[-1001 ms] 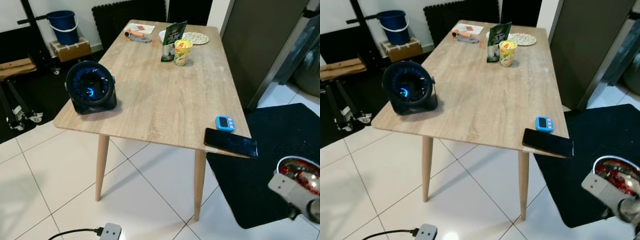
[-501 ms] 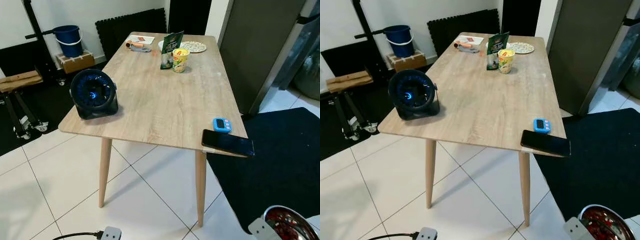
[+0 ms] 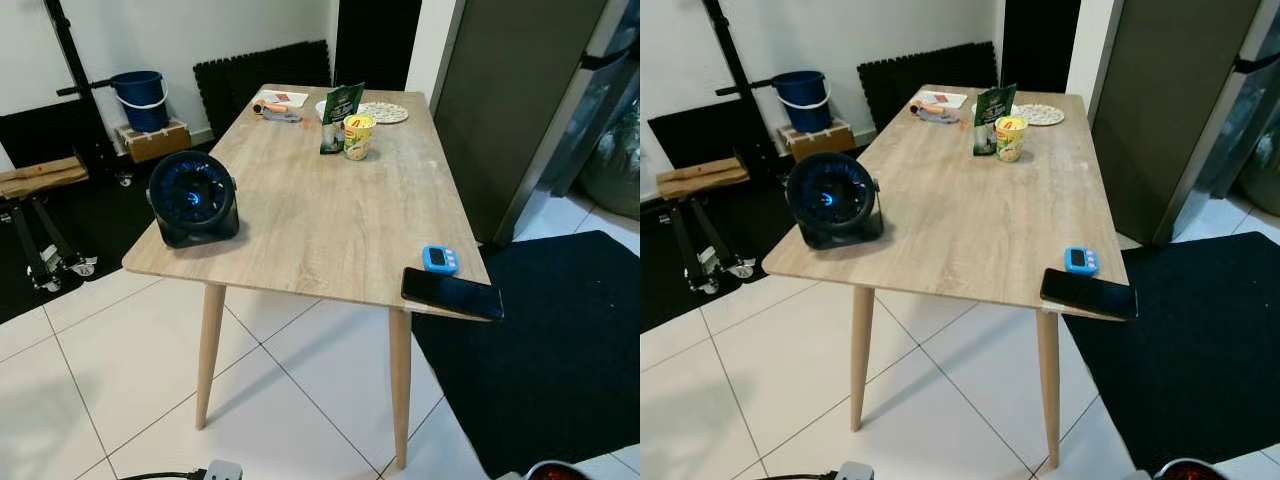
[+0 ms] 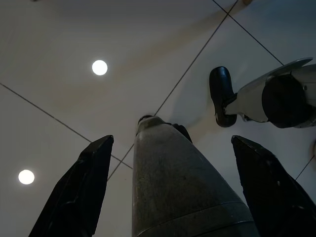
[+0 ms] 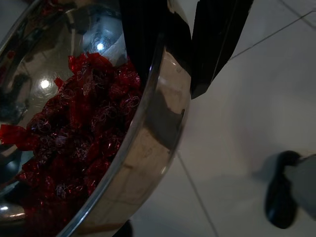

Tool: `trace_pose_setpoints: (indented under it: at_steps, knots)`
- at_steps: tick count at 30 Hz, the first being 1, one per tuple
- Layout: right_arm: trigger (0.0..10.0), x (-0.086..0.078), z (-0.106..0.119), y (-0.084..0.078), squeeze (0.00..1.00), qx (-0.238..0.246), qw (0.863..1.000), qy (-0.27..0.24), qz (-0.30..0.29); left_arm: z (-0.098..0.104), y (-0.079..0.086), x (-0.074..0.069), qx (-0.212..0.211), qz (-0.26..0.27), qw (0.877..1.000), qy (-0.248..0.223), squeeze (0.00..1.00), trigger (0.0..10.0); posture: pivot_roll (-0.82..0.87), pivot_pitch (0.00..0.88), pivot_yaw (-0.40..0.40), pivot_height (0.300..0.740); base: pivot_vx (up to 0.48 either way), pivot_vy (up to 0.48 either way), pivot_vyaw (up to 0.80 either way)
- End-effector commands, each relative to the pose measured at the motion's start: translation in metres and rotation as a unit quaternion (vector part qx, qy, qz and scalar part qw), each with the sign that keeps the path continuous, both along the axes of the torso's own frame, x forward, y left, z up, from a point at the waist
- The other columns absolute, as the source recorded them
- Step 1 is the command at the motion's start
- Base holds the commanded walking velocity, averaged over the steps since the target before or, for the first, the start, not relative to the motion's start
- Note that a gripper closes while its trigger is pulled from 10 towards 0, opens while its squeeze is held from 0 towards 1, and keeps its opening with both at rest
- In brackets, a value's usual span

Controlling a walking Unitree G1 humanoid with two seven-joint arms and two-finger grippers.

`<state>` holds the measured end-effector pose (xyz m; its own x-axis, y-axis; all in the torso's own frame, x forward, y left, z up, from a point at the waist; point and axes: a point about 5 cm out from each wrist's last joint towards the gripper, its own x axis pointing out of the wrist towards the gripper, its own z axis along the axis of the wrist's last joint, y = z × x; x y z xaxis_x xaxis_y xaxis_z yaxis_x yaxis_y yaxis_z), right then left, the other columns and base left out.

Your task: Restocking fridge

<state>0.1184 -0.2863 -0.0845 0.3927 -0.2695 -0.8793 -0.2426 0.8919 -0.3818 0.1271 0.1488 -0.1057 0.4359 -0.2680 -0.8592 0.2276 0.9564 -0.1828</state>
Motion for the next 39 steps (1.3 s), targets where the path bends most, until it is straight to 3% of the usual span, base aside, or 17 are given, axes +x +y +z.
trace_pose_setpoints:
  at_steps: [1, 12, 39]
  knots:
    - [10.0, 0.002, 0.001, -0.001, 0.0, -0.006, 1.0, -0.009, -0.011, -0.005, -0.002, -0.014, 0.003, -0.004, 1.0, 0.029, 0.0, 10.0, -0.03, 0.013, -0.024, 0.74, 0.0, 0.0, 0.0]
    - [10.0, 0.0, -0.001, 0.001, 0.0, -0.003, 1.0, -0.005, -0.028, -0.006, -0.001, -0.015, 0.007, -0.02, 0.999, 0.044, 0.0, 10.0, -0.03, 0.0, -0.017, 0.74, 0.0, -0.053, 0.0]
    - [10.0, -0.01, -0.004, 0.001, 0.0, 0.004, 0.999, 0.012, -0.03, -0.006, -0.004, -0.015, 0.002, -0.025, 0.999, 0.048, 0.0, 10.0, -0.04, 0.0, -0.016, 0.74, 0.0, -0.393, 0.0]
